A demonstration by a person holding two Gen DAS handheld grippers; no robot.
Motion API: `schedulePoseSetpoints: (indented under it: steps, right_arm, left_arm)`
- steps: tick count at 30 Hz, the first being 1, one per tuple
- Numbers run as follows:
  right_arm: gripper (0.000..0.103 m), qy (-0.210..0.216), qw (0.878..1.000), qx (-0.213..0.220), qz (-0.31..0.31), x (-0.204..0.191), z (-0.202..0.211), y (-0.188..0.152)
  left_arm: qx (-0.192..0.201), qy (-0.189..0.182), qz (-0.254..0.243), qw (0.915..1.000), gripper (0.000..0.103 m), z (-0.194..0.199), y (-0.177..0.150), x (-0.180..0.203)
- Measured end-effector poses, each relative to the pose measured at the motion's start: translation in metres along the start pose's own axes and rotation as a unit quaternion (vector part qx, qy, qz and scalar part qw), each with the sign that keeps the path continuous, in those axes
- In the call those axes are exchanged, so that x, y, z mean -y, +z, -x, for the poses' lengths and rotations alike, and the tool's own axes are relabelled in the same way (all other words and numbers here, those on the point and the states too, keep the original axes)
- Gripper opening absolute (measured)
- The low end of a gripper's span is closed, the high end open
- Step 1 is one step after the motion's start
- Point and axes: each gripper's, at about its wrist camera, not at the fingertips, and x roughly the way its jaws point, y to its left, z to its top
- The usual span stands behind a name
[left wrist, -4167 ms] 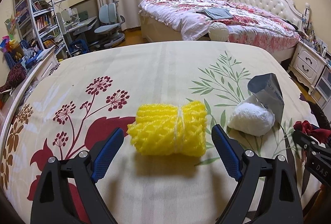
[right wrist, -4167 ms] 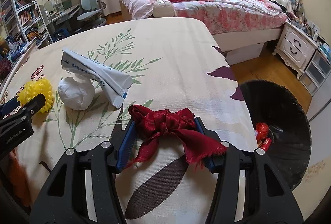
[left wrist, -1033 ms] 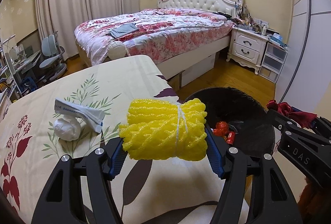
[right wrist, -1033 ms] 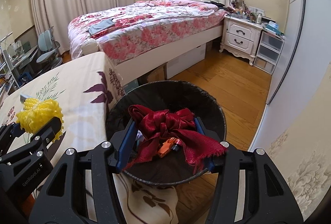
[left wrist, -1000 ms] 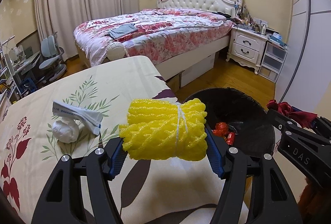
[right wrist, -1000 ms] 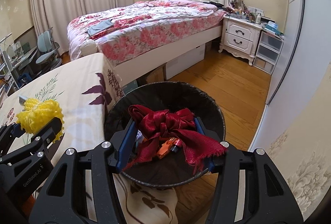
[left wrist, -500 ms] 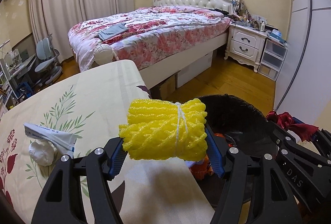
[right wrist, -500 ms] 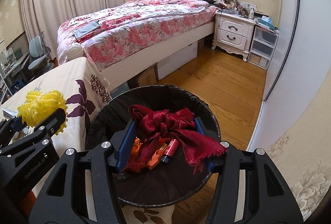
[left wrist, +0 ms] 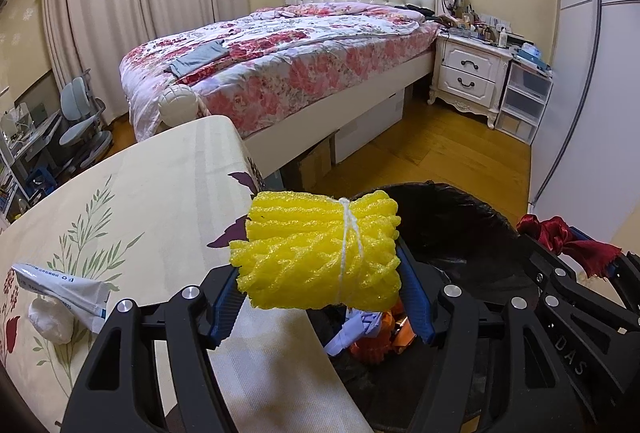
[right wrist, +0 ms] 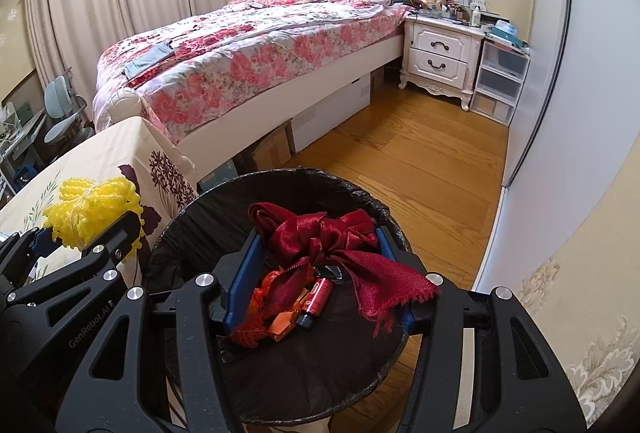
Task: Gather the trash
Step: 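Open both tools over the black bin to drop the mesh and ribbon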
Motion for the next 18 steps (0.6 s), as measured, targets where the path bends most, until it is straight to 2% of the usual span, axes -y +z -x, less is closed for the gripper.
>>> schedulePoseSetpoints:
  steps: [10, 18]
  right_arm:
    - [0.054, -0.004, 1.000, -0.009, -0.002, 0.001, -0.013, 0.001]
    - [0.054, -0.008, 1.000, -0.011, -0.005, 0.005, -0.018, 0.002]
  left_arm:
    - [-0.007, 0.002, -0.005, 1.0000, 0.067, -0.007, 0.004, 0.005]
    - [-0.009, 0.004, -0.008, 0.9999, 0.077, -0.011, 0.007, 0.007]
